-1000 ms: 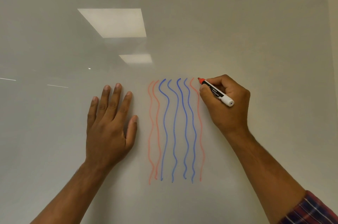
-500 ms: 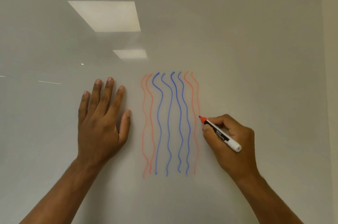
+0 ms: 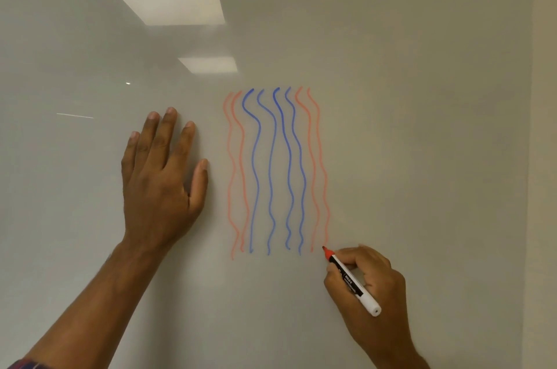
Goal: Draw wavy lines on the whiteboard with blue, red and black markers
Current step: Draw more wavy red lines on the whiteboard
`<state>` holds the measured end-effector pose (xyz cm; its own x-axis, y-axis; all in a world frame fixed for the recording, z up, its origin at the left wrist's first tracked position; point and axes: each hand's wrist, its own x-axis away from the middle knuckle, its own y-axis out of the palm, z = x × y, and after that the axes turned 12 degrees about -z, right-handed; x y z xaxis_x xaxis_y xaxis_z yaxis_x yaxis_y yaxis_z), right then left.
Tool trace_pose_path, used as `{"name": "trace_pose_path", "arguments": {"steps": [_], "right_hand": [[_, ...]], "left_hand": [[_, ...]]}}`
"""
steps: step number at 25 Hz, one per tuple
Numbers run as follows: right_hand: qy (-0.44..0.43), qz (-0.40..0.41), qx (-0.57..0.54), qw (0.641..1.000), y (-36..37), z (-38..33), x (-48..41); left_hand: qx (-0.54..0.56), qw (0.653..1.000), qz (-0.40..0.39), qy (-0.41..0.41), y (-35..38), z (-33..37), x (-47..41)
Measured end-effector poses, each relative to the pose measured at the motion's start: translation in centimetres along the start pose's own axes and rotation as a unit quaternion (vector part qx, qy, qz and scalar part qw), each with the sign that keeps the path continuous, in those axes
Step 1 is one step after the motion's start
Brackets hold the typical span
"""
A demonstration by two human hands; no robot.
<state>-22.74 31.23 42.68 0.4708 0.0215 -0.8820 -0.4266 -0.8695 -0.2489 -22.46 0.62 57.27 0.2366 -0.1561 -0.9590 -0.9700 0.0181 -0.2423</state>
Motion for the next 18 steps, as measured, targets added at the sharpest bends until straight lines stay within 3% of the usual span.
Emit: {"name": "trace_pose_path", "arguments": {"steps": [3, 7, 11, 16, 18], "right_hand": [[0.010, -0.016, -0.017, 1.000, -0.2, -0.6, 0.6], [0.104, -0.025, -0.132, 0.985, -0.3, -1.1, 1.8], [0.115, -0.055, -0.201, 0.971, 0.1, -2.2, 3.7], [0.154, -0.129, -0.341, 0.918, 1.0, -3.5, 7.1], [0.143, -0.181, -0.344, 0.910, 0.8, -3.5, 8.7]], "left_hand": [[0.005, 1.000, -0.007, -0.015, 0.1, 1.1, 2.6], [0.012, 0.999, -0.035, -0.014, 0.1, 2.4, 6.7], [0.031, 0.998, -0.055, -0.022, -0.3, 3.8, 10.1], [0.058, 0.994, -0.084, -0.045, -1.0, 6.5, 14.7], [0.089, 0.989, -0.100, -0.062, -1.3, 8.0, 17.1]]}}
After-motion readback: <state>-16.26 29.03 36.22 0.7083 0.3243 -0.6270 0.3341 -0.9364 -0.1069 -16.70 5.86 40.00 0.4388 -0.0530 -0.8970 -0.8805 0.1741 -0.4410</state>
